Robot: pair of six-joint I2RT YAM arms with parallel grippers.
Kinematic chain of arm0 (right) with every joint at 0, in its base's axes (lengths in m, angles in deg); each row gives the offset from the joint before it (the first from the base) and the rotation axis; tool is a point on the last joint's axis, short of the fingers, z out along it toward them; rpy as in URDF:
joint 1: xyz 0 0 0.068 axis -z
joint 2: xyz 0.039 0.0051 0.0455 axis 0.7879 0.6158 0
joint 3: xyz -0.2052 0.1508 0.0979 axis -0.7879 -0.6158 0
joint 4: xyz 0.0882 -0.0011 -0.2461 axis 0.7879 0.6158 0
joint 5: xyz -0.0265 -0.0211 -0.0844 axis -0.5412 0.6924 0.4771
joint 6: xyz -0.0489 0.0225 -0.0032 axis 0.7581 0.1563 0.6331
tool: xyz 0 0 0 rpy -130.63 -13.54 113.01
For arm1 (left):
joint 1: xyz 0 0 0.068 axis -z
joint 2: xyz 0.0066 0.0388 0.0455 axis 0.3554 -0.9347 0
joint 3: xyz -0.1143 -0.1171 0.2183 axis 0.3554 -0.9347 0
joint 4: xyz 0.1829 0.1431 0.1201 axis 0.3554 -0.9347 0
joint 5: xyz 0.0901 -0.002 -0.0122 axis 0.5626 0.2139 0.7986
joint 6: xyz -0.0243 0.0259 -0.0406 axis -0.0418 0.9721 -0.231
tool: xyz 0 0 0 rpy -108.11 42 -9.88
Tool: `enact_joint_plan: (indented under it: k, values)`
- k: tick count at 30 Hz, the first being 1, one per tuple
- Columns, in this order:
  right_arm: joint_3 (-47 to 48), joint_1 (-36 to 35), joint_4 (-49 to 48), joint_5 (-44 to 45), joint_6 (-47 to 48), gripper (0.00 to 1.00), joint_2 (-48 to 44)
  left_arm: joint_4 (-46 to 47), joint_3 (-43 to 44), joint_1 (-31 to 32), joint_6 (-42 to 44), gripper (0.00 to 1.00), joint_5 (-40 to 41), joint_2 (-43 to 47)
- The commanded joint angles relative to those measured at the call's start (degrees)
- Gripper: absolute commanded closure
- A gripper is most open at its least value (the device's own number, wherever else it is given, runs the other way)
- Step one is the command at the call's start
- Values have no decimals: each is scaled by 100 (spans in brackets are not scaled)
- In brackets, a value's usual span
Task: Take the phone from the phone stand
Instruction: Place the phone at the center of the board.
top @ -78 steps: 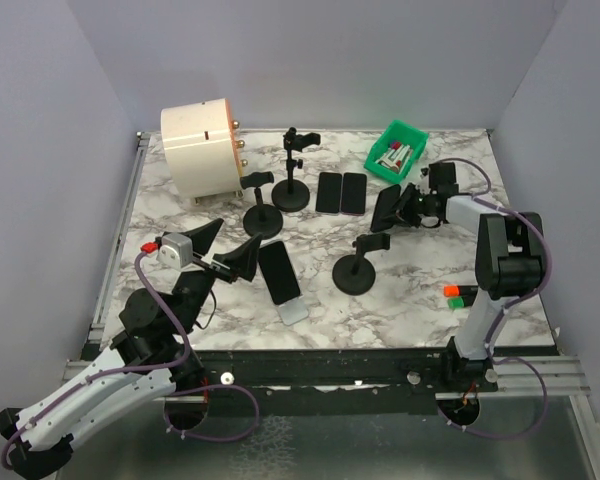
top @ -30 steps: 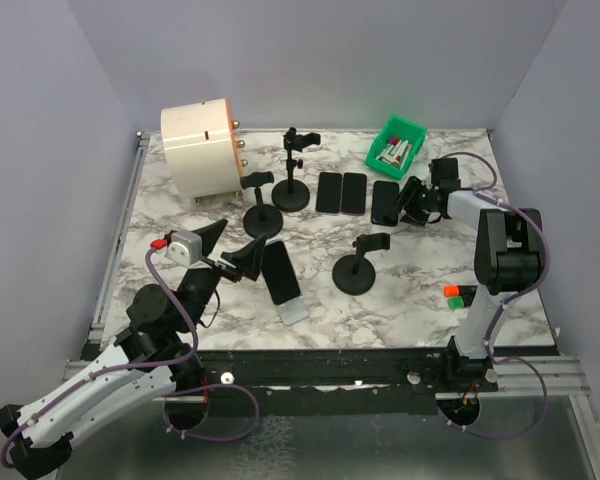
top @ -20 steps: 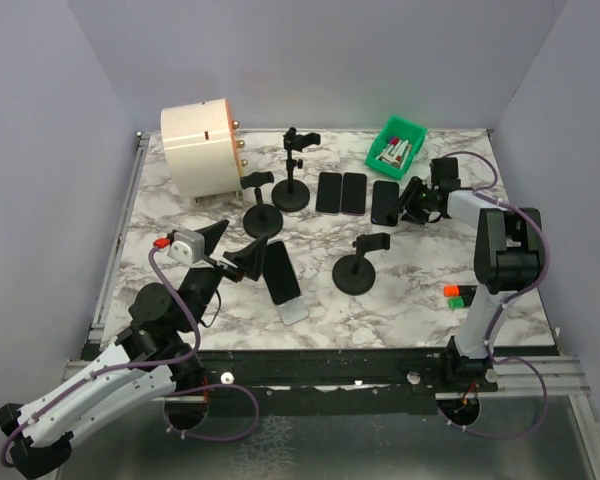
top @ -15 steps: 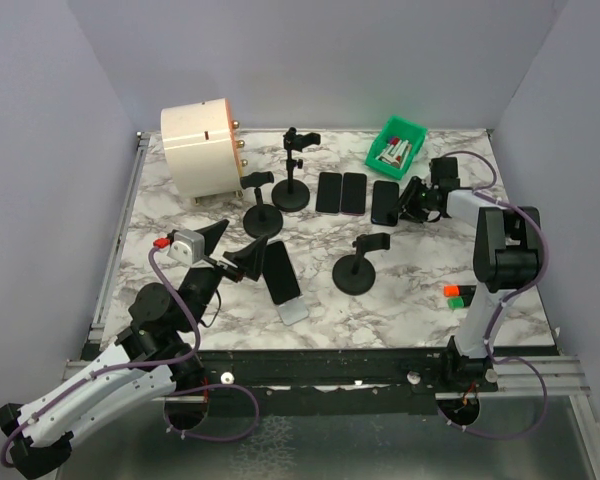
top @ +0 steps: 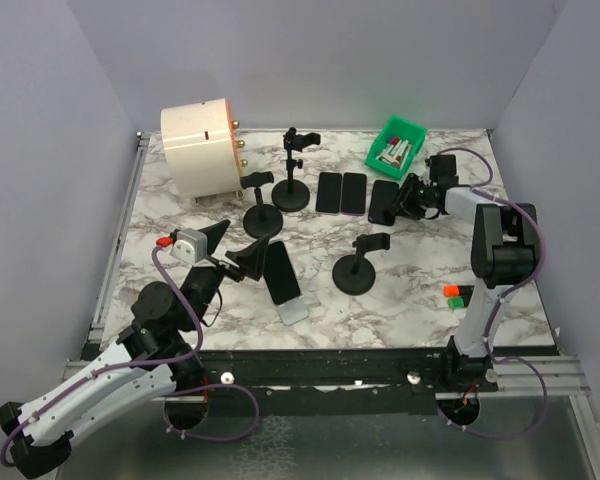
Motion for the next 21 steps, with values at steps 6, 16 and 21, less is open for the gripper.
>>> enact_joint_plan:
  k: [6,16,21]
  values:
    - [-219,-52,-202,578,-216,50,-869,62,95,3,-46,1,-374,-68]
    - [-925,-52,410,2187,-861,48,-3672,25,585,3,-556,1,-2751,-1068]
    - [-1734,-52,617,2064,-857,48,-5089,-510,1565,3,-1185,1,-3385,-2468]
